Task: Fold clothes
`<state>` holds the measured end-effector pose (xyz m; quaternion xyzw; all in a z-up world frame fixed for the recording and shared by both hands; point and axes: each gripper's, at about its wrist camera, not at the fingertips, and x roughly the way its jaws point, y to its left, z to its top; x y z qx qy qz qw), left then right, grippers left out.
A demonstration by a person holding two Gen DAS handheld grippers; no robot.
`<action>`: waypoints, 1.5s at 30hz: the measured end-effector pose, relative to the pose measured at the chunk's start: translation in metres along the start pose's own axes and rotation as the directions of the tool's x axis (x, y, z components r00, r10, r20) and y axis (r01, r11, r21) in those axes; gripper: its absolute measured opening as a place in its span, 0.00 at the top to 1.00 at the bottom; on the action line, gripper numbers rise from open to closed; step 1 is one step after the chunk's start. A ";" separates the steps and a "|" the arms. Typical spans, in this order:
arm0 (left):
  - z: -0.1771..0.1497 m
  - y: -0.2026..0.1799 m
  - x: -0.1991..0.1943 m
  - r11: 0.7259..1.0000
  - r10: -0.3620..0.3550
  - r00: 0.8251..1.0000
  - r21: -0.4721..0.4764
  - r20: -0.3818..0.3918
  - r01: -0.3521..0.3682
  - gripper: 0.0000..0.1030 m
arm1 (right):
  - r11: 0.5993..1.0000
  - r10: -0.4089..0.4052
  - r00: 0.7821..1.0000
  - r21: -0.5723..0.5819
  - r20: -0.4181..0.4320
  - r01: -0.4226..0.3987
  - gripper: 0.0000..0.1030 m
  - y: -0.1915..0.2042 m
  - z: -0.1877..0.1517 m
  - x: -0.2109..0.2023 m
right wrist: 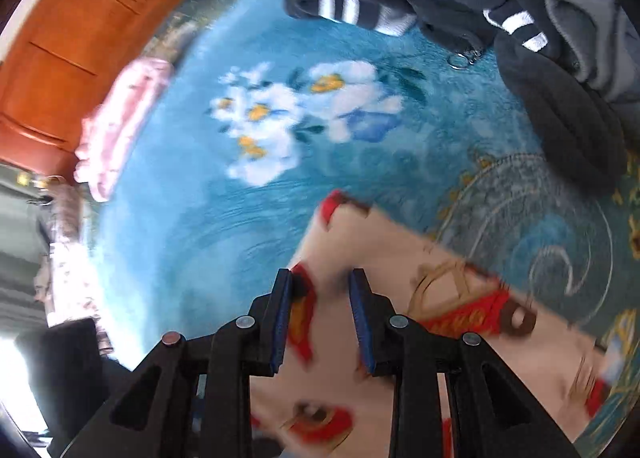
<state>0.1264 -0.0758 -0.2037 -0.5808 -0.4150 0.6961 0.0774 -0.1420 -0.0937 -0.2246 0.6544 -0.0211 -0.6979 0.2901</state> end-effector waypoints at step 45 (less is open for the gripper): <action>0.043 -0.002 0.014 0.997 0.062 0.998 0.044 0.013 -0.063 0.39 | 0.913 -0.031 0.999 0.409 0.036 0.014 0.43 -0.161 -0.106 -0.102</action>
